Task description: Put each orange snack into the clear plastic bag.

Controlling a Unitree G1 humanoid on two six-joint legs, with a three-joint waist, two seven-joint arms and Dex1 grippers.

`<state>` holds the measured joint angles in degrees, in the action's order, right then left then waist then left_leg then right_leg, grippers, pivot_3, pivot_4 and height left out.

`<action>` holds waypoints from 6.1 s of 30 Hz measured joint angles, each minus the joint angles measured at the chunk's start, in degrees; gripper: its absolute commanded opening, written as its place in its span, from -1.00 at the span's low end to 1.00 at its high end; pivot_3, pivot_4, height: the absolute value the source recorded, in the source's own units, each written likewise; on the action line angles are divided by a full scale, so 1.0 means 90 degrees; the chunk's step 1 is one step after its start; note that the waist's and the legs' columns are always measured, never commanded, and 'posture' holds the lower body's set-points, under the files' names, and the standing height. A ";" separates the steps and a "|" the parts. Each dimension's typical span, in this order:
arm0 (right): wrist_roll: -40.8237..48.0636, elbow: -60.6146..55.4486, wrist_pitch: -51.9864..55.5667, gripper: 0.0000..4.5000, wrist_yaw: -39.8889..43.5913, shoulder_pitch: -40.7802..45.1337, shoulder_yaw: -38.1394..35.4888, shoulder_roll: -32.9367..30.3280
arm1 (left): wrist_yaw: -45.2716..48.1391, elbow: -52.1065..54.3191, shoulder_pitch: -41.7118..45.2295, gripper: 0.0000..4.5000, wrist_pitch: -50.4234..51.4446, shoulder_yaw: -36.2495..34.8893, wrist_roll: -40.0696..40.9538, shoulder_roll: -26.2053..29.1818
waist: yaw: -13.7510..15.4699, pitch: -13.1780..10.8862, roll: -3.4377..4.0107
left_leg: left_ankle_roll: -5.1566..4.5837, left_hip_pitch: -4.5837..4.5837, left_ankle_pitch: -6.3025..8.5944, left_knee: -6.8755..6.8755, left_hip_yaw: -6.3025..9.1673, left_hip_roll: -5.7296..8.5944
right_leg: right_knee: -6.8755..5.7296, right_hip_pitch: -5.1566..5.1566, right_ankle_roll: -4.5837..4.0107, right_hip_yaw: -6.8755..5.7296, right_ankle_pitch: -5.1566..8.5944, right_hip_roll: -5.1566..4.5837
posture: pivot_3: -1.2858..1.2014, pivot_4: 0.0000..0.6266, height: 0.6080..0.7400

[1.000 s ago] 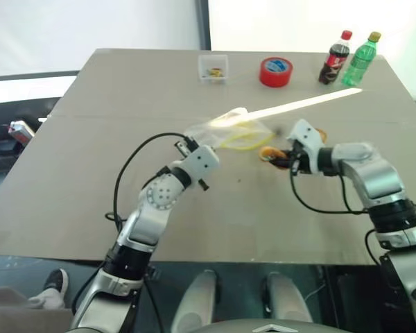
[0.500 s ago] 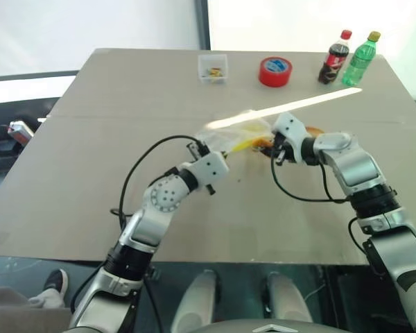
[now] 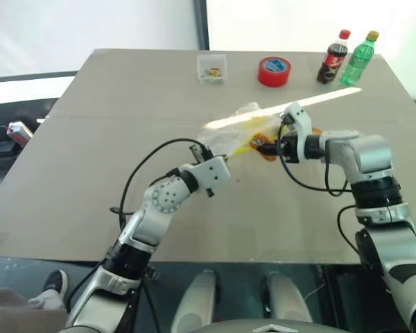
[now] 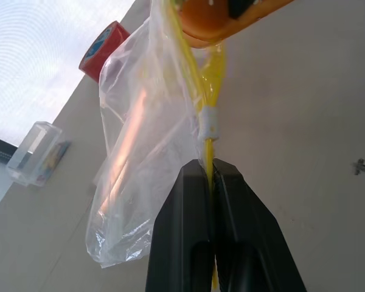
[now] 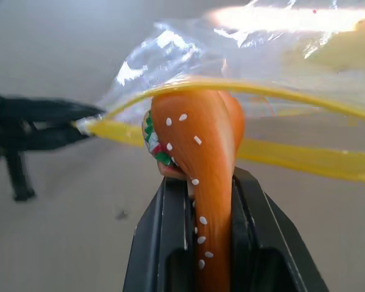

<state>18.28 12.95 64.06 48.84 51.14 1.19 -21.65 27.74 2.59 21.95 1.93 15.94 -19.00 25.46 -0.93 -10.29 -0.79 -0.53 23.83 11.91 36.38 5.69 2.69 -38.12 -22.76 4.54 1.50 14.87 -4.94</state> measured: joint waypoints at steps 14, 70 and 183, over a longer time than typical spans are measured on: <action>0.0535 0.1629 0.1640 -0.93 -0.2216 0.0549 -0.1954 0.0983 | 0.0080 -0.0097 0.0012 -1.00 -0.0272 0.0004 0.0122 -0.0135 | -0.0010 0.0001 0.0003 | -0.0001 0.0002 0.0000 -0.0006 -0.0011 0.0002 | -0.0002 -0.0008 0.0000 0.0008 0.0000 -0.0001 | 0.03 -0.52 1.00; -0.0188 -0.0839 -0.3616 0.99 0.0555 -0.1543 0.0568 -0.2564 | -0.0318 -0.0574 0.0012 -1.00 -0.0041 -0.0271 0.0136 -0.0477 | -0.0177 0.0001 0.0001 | -0.0002 -0.0007 -0.0001 0.0004 -0.0078 -0.0006 | -0.0070 -0.0047 0.0006 0.0056 0.0004 0.0005 | 0.03 -0.52 1.00; -0.1301 0.1160 -0.5199 0.61 -0.0356 -0.1173 0.0934 -0.0974 | 0.0075 -0.0676 0.0008 -1.00 -0.0709 -0.0177 0.0499 -0.0566 | -0.0151 -0.0002 0.0004 | 0.0002 0.0002 -0.0003 0.0009 -0.0081 -0.0009 | -0.0077 -0.0066 0.0004 0.0090 0.0001 0.0009 | 0.03 -0.52 1.00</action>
<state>6.57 23.39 17.28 45.63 40.58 9.60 -30.42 28.42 -3.50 22.02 -4.44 14.35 -14.51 20.37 -2.29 -10.31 -0.75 -0.52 23.85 11.88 36.46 4.96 2.60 -38.82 -23.36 4.57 2.30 14.87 -4.86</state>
